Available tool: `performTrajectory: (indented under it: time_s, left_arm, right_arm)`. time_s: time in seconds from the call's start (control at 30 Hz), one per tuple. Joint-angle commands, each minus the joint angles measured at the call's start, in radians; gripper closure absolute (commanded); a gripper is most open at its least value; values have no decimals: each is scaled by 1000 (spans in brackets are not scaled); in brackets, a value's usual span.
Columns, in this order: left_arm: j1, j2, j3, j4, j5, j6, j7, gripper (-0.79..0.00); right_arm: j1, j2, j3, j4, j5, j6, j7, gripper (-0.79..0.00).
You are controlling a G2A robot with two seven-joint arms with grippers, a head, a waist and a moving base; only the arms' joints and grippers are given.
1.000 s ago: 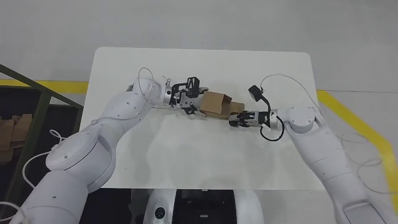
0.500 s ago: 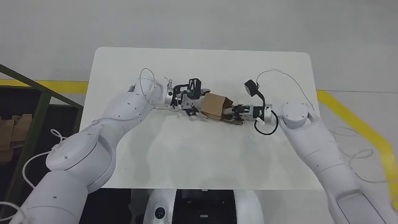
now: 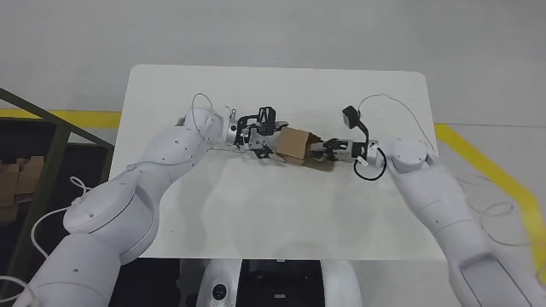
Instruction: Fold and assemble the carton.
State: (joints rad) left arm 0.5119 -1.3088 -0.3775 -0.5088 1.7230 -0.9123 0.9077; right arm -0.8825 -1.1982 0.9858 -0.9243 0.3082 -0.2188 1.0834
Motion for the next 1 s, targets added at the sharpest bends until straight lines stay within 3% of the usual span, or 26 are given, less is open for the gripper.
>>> performTrajectory:
  time_s: [0.0, 0.2, 0.4, 0.97]
  left_arm:
    - [0, 0, 0, 2, -5, 3, 3, -683]
    - [5, 2, 4, 1, -17, 9, 9, -690]
    - [8, 7, 8, -6, -26, 15, 15, -686]
    - [6, 8, 19, -20, -40, 4, 4, -696]
  right_arm:
    - [-15, 13, 32, -17, -6, -5, -3, 0]
    - [-51, 37, 96, -77, -40, 42, -70, 0]
    - [-45, 27, 75, -81, -71, 71, -162, 0]
    - [11, -21, -52, -43, -86, 70, -125, 0]
